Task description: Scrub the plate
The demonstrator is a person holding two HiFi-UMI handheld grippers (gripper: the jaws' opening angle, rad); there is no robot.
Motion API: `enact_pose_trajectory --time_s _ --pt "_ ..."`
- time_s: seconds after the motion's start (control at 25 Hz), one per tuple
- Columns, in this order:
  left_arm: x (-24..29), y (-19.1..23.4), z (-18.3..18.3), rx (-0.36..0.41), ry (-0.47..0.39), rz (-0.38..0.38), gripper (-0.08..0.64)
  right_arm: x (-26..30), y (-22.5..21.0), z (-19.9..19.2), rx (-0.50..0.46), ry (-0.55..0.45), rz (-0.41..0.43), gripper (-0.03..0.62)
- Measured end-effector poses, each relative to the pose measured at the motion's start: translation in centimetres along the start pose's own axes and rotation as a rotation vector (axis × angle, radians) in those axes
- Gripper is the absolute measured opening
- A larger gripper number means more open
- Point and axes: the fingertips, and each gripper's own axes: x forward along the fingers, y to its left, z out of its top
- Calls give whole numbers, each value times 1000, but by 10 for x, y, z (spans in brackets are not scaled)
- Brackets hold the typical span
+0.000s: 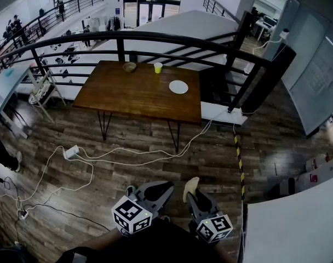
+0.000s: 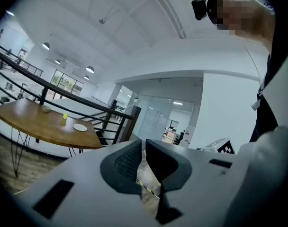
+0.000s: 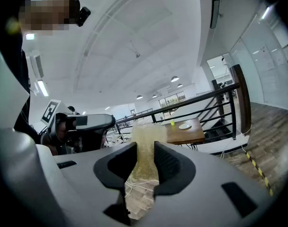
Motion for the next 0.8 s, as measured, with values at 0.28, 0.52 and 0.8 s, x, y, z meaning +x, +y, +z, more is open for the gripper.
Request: enact_pose_trajectory --time_s 0.28,0.52,0.8 --pt "-9 23 -2 -46 20 26 37 22 11 -11 14 43 31 126" --pt "-8 96 12 -105 38 51 37 92 12 -8 55 72 40 126" --pt "-3 225 74 -96 10 31 37 222 13 22 59 75 10 126"
